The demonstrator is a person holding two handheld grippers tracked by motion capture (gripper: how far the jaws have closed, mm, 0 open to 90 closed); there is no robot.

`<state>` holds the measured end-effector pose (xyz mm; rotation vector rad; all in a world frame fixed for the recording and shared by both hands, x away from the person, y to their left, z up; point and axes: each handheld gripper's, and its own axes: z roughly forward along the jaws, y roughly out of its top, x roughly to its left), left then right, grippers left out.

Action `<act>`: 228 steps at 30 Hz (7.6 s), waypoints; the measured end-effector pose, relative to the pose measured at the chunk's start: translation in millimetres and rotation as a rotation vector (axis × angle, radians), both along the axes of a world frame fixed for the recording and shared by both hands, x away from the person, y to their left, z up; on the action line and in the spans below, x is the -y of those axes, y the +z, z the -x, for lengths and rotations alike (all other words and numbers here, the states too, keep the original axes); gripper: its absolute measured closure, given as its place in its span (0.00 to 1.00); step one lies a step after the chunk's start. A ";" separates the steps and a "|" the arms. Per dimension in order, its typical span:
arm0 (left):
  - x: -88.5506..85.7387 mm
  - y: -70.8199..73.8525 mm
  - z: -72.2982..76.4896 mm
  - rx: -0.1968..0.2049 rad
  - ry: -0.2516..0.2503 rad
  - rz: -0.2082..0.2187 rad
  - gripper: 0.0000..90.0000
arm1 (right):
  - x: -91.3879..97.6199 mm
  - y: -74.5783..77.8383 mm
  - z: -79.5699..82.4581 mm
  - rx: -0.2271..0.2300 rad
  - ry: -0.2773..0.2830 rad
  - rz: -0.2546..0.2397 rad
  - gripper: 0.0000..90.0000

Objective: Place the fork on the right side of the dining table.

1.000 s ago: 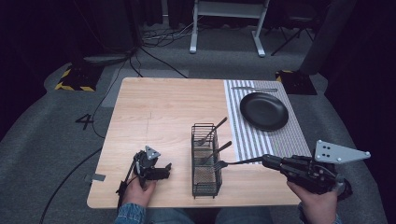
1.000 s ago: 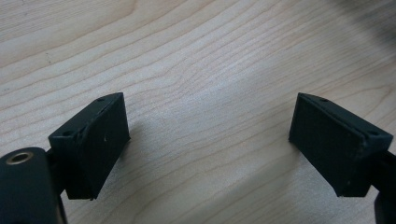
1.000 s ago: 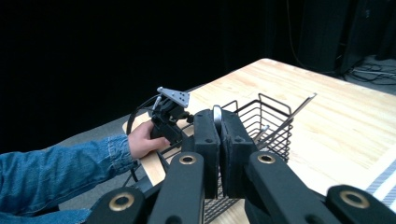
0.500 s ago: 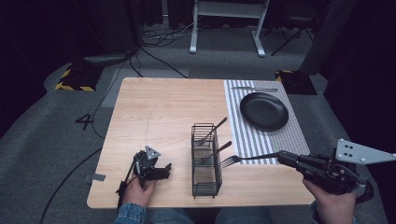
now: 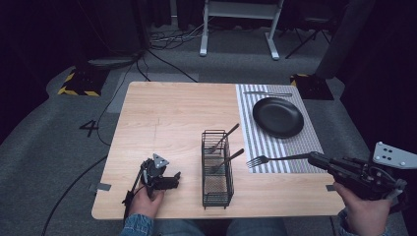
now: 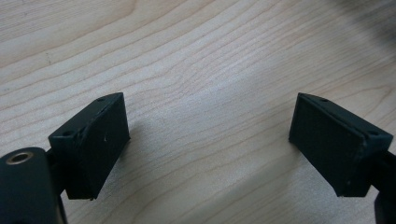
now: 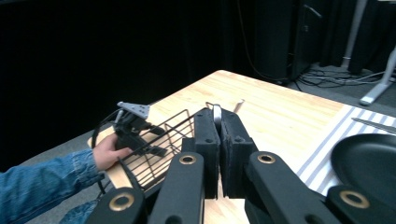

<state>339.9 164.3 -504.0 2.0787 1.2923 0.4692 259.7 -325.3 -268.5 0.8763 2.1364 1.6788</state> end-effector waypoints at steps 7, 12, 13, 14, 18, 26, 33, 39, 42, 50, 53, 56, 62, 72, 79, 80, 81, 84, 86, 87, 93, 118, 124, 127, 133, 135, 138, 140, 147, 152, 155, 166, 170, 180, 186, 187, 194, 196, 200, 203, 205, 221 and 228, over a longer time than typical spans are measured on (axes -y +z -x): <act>0.0 0.0 0.0 0.000 0.000 0.000 0.13 | 11.7 1.1 -12.1 -0.008 -0.053 0.005 0.97; 0.0 0.0 0.0 0.000 0.000 0.000 0.13 | 16.9 2.4 -22.0 -0.010 -0.077 0.009 0.97; 0.0 0.0 0.0 0.000 0.000 0.000 0.13 | 16.9 2.4 -22.0 -0.010 -0.077 0.009 0.97; 0.0 0.0 0.0 0.000 0.000 0.000 0.13 | 18.1 2.5 -24.4 -0.014 -0.082 0.009 0.97; 0.0 0.0 0.0 0.000 0.000 0.000 0.13 | 24.0 1.4 -38.7 -0.030 -0.112 0.015 0.97; 0.0 0.0 0.0 0.000 0.000 0.000 0.13 | 28.3 -3.7 -64.9 -0.072 -0.140 0.022 0.97; 0.0 0.0 0.0 0.000 -0.001 0.000 0.13 | 29.1 -16.8 -87.9 -0.113 -0.170 0.030 0.97; 0.0 0.0 0.0 0.000 0.000 0.000 0.13 | 30.8 -29.1 -102.8 -0.148 -0.195 0.033 0.97; 0.0 -0.1 -0.2 0.000 0.000 0.001 0.13 | 31.6 -37.7 -112.1 -0.164 -0.209 0.040 0.97; 0.1 -0.1 -0.3 0.000 0.000 0.001 0.13 | 32.9 -52.0 -125.6 -0.196 -0.232 0.058 0.97; 0.1 -0.1 -0.3 0.000 0.000 0.000 0.13 | 33.4 -55.9 -129.0 -0.206 -0.238 0.061 0.97; -0.1 0.0 -0.4 0.001 -0.002 -0.001 0.13 | 35.0 -63.3 -134.5 -0.226 -0.247 0.059 0.97; 0.1 -0.1 -0.3 0.000 0.000 0.001 0.13 | 36.3 -73.9 -142.2 -0.255 -0.258 0.067 0.97; 0.0 0.0 -0.4 0.000 -0.002 -0.001 0.13 | 37.7 -90.7 -152.1 -0.298 -0.273 0.080 0.97; 0.0 0.0 -0.4 0.000 -0.002 -0.001 0.13 | 37.4 -99.6 -155.0 -0.314 -0.279 0.088 0.97; 0.1 -0.1 -0.4 0.000 0.000 0.000 0.13 | 37.1 -100.6 -155.2 -0.317 -0.279 0.090 0.97; 0.0 0.0 -0.5 0.001 -0.002 -0.001 0.13 | 36.9 -101.7 -155.5 -0.317 -0.280 0.091 0.97; 0.0 0.0 -0.5 0.000 -0.002 -0.001 0.13 | 36.8 -104.0 -156.1 -0.323 -0.282 0.090 0.97; 0.0 0.0 -0.5 0.001 -0.002 -0.001 0.13 | 37.5 -104.5 -156.1 -0.325 -0.282 0.087 0.97; 0.0 0.0 -0.5 0.001 -0.002 -0.001 0.13 | 37.6 -104.5 -156.2 -0.325 -0.282 0.087 0.97; 0.0 0.0 -0.5 0.001 -0.002 -0.001 0.13 | 38.1 -104.5 -157.5 -0.334 -0.288 0.086 0.97; 0.1 -0.1 -0.4 0.000 0.000 0.000 0.13 | 52.8 -113.1 -189.5 -0.450 -0.382 0.166 0.82; 0.1 -0.1 -0.3 0.000 0.000 0.001 0.13 | 55.5 -117.0 -190.6 -0.460 -0.393 0.178 0.79; 0.1 -0.1 -0.3 0.000 0.000 0.001 0.13 | 58.6 -121.3 -191.2 -0.471 -0.404 0.179 0.78; 0.0 0.0 -0.4 0.001 -0.002 -0.001 0.13 | 64.1 -128.8 -193.7 -0.499 -0.414 0.182 0.75; 0.0 0.0 -0.4 0.000 -0.002 -0.001 0.13 | 64.8 -130.5 -193.9 -0.503 -0.419 0.182 0.74; 0.1 -0.1 -0.4 0.000 0.000 0.001 0.13 | 68.5 -136.5 -193.9 -0.523 -0.420 0.162 0.74; 0.1 -0.1 -0.4 0.000 0.000 0.001 0.13 | 69.0 -138.3 -193.8 -0.529 -0.419 0.166 0.74; 0.1 -0.1 -0.4 0.000 0.000 0.001 0.13 | 71.7 -145.0 -195.6 -0.545 -0.428 0.174 0.73; 0.0 0.0 -0.4 0.001 -0.002 -0.001 0.13 | 72.3 -152.0 -197.4 -0.562 -0.427 0.184 0.72; 0.0 0.0 -0.5 0.001 -0.002 -0.001 0.13 | 72.0 -156.0 -198.4 -0.574 -0.431 0.189 0.72; 0.1 -0.1 -0.4 0.000 0.000 0.001 0.13 | 78.0 -166.3 -201.2 -0.603 -0.442 0.188 0.69; 0.1 -0.1 -0.4 0.000 0.000 0.000 0.13 | 82.5 -171.0 -202.1 -0.621 -0.455 0.182 0.68; 0.1 0.0 -0.4 0.000 -0.001 -0.001 0.13 | 83.7 -172.5 -203.2 -0.621 -0.457 0.183 0.68; -0.1 0.0 -0.5 0.000 -0.003 -0.003 0.13 | 83.6 -171.7 -203.0 -0.613 -0.461 0.187 0.67; -0.1 0.0 -0.5 0.000 -0.003 -0.003 0.13 | 83.6 -171.4 -202.6 -0.612 -0.460 0.185 0.67; 0.1 -0.1 -0.4 0.000 -0.001 -0.001 0.13 | 82.2 -167.4 -198.2 -0.591 -0.451 0.179 0.64; 0.0 0.0 -0.4 0.000 -0.001 -0.001 0.13 | 80.6 -164.1 -194.5 -0.572 -0.444 0.174 0.63; -0.1 0.0 -0.5 0.000 -0.003 -0.003 0.13 | 75.4 -154.6 -182.3 -0.526 -0.420 0.162 0.59; 0.1 0.0 -0.4 0.000 -0.001 -0.001 0.13 | 73.5 -150.6 -176.8 -0.510 -0.407 0.149 0.58; -0.1 0.0 -0.5 0.000 -0.003 -0.003 0.13 | 69.2 -145.1 -168.4 -0.486 -0.381 0.141 0.56; -0.1 0.0 -0.5 0.000 -0.003 -0.003 0.13 | 45.6 -135.5 -124.4 -0.364 -0.235 0.226 0.38; 0.4 -0.2 -0.9 0.002 0.000 0.000 0.13 | 46.3 -141.4 -107.4 -0.345 -0.220 0.222 0.38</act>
